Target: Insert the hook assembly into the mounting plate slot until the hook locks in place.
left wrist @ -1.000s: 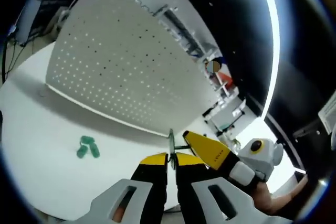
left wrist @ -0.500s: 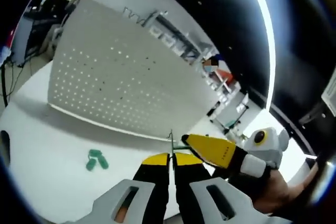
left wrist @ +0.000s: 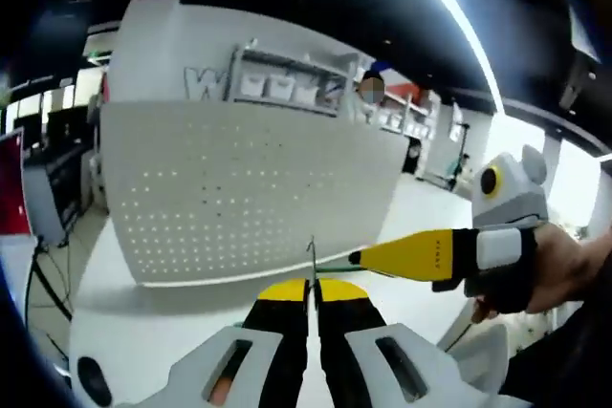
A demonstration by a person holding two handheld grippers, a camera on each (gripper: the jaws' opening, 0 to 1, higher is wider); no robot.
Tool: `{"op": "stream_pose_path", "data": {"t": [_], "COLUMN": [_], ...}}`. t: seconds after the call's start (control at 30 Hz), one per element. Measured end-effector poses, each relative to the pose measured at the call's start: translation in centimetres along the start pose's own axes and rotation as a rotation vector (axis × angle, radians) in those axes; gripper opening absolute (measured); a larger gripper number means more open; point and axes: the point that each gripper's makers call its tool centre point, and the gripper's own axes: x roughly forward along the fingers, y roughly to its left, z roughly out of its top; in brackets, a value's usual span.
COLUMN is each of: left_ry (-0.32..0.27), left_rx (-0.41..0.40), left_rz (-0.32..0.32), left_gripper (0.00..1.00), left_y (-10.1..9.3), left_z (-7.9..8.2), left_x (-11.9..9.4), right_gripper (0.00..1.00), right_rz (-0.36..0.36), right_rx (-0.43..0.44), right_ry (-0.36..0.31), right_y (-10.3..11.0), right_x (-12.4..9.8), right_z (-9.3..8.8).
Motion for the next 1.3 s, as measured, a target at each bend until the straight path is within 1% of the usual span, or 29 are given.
{"op": "stream_pose_path", "data": {"t": [0.1, 0.17, 0.33, 0.37, 0.43, 0.47, 0.5, 0.57, 0.63, 0.73, 0.8, 0.93, 1.03, 1.1, 1.13, 1.2, 1.3], "left_ry": [-0.01, -0.036, -0.049, -0.048, -0.05, -0.046, -0.045, -0.048, -0.042, -0.036, -0.03, -0.019, -0.003, -0.006, -0.011, -0.028, -0.028], "left_rx": [0.01, 0.022, 0.051, 0.061, 0.096, 0.113, 0.119, 0.124, 0.149, 0.18, 0.185, 0.159, 0.181, 0.163, 0.118, 0.08, 0.062], "left_rz": [-0.027, -0.047, -0.052, -0.054, -0.043, -0.03, -0.025, -0.022, -0.014, -0.004, -0.004, -0.018, -0.026, -0.036, -0.051, -0.066, -0.062], "left_gripper": [0.01, 0.01, 0.01, 0.01, 0.01, 0.01, 0.01, 0.01, 0.01, 0.01, 0.02, 0.03, 0.04, 0.04, 0.05, 0.1, 0.25], "left_y": [-0.6, -1.0, -1.0, -1.0, -0.9, -0.7, -0.6, -0.7, -0.5, -0.4, -0.3, 0.1, 0.1, 0.1, 0.0, 0.0, 0.5], "left_z": [0.2, 0.6, 1.1, 1.1, 1.5, 1.6, 1.8, 2.2, 2.5, 2.6, 2.5, 2.0, 1.6, 1.6, 1.5, 1.7, 1.6], "left_x": [0.2, 0.3, 0.5, 0.5, 0.5, 0.5, 0.4, 0.4, 0.3, 0.3, 0.3, 0.3, 0.5, 0.6, 0.6, 0.6, 0.7], "right_gripper": [0.12, 0.1, 0.08, 0.08, 0.07, 0.03, 0.02, 0.02, 0.02, 0.01, 0.01, 0.0, 0.0, 0.0, 0.0, 0.0, 0.0], "right_rz": [-0.001, 0.002, 0.006, 0.007, 0.006, 0.008, 0.019, 0.026, 0.031, 0.036, 0.038, 0.029, 0.018, 0.017, 0.014, 0.007, -0.002], "right_rx": [0.019, 0.028, 0.035, 0.053, 0.048, 0.032, 0.03, 0.038, 0.039, 0.029, 0.031, 0.023, 0.001, 0.0, -0.007, -0.02, -0.046], "right_ry": [-0.009, -0.013, -0.019, -0.023, -0.028, -0.024, -0.025, -0.037, -0.04, -0.037, -0.029, -0.016, -0.004, -0.002, 0.001, -0.004, -0.016], "right_y": [-0.1, -0.1, 0.0, 0.0, 0.0, 0.1, 0.2, 0.4, 0.5, 0.7, 0.7, 0.6, 0.5, 0.3, 0.2, -0.1, -0.4], "right_x": [0.2, 0.2, 0.3, 0.4, 0.5, 0.5, 0.6, 0.7, 0.8, 1.1, 1.1, 1.3, 1.3, 1.3, 1.3, 1.3, 1.2], "right_z": [0.1, 0.3, 0.6, 0.8, 0.9, 0.9, 1.0, 1.3, 1.5, 1.7, 1.5, 1.1, 0.8, 0.8, 0.9, 1.2, 1.7]}}
